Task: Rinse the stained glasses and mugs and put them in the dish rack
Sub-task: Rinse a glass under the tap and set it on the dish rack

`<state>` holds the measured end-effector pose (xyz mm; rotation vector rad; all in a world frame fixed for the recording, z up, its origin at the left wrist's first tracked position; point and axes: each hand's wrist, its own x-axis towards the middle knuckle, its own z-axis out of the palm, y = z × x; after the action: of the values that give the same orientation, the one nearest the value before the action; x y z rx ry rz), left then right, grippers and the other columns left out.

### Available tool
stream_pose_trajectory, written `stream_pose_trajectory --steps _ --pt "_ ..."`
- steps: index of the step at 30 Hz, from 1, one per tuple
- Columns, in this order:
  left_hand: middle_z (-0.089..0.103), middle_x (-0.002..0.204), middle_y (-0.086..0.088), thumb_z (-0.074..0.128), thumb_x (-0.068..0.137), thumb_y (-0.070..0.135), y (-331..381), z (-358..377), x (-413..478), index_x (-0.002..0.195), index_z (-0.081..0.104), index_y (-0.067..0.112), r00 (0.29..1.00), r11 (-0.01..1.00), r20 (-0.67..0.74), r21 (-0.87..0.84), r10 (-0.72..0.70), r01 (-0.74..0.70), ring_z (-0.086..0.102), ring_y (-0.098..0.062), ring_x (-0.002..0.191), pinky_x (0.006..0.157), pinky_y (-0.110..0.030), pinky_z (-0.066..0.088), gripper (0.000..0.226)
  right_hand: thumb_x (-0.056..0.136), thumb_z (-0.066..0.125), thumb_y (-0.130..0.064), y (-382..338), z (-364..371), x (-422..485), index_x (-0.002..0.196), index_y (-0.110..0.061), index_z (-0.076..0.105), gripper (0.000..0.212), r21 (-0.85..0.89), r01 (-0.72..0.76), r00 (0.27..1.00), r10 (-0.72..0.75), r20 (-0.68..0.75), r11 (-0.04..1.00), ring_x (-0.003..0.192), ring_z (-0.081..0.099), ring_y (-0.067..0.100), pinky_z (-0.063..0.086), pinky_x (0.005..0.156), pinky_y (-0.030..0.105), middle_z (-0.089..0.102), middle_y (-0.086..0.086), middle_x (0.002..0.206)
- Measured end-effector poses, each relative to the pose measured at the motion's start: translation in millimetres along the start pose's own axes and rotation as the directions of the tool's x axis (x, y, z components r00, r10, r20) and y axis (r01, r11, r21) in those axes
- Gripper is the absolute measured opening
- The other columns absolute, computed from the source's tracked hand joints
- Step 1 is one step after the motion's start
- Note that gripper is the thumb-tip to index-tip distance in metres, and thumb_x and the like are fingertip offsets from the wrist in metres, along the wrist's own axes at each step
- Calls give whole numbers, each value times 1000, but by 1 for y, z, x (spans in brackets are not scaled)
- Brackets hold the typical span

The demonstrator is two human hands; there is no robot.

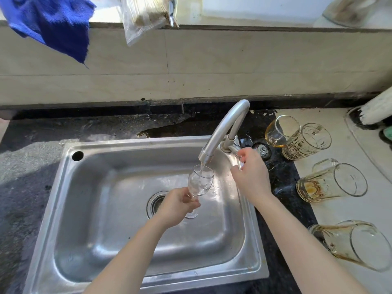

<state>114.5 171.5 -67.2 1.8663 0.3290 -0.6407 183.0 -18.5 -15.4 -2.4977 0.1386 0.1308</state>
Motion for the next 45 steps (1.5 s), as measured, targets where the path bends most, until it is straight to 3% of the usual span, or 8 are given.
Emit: stream_pose_trajectory --steps 6,11,17,24,28,34,40,45 --pt "75 82 -7 68 84 0 9 -12 -9 75 61 9 970 965 214 -207 -116 161 72 -23 93 86 -32 54 15 97 48 -19 9 16 34 134 -6 42 40 -395 90 991 -44 124 914 122 44 29 43 93 39 44 13 134" --pt "70 72 -9 62 88 -1 29 -17 -16 84 63 0 934 877 260 -352 -245 328 68 -12 56 46 -15 47 4 97 44 -8 10 14 43 114 -4 57 21 -432 124 992 -102 73 893 107 53 30 42 80 36 56 14 115" --pt "62 75 -13 62 82 7 42 -24 -5 84 67 9 901 833 123 -345 -416 432 61 -30 78 44 -13 37 5 96 43 -10 10 0 57 90 -4 60 19 -233 -30 992 57 109 972 94 58 36 39 67 34 60 16 93" --pt "59 56 3 52 86 16 61 -27 -12 91 60 13 906 857 97 -297 -413 422 61 -15 47 67 -25 45 10 99 43 -17 11 -3 51 112 -8 60 24 -183 -75 993 89 71 980 105 56 34 44 78 40 60 14 111" --pt "56 45 3 48 85 14 66 -27 -24 87 61 8 907 884 65 -203 -416 421 54 -13 36 66 -25 40 15 88 56 -7 14 -3 12 120 -6 56 32 -276 205 961 -247 -128 939 105 50 27 45 75 34 50 11 117" --pt "52 34 1 51 84 9 95 -17 -42 82 64 2 937 936 29 65 -349 347 49 -14 29 47 -17 39 15 77 73 -31 13 28 -33 146 -32 30 82 -220 607 750 -460 475 763 134 30 21 27 108 37 31 -2 150" --pt "64 53 -4 55 83 35 107 -15 -62 73 66 7 963 956 20 125 -268 264 54 -15 39 59 -25 39 31 63 81 -32 14 32 -49 121 -26 51 65 -284 651 759 -591 274 704 102 58 26 39 85 40 64 -2 106" --pt "72 76 1 57 88 49 111 -31 -83 89 72 18 998 994 -16 89 -55 56 65 -10 61 74 -31 45 35 76 72 -39 18 18 -63 136 -28 45 67 -75 450 840 -393 374 890 118 44 17 39 98 32 55 -6 126"
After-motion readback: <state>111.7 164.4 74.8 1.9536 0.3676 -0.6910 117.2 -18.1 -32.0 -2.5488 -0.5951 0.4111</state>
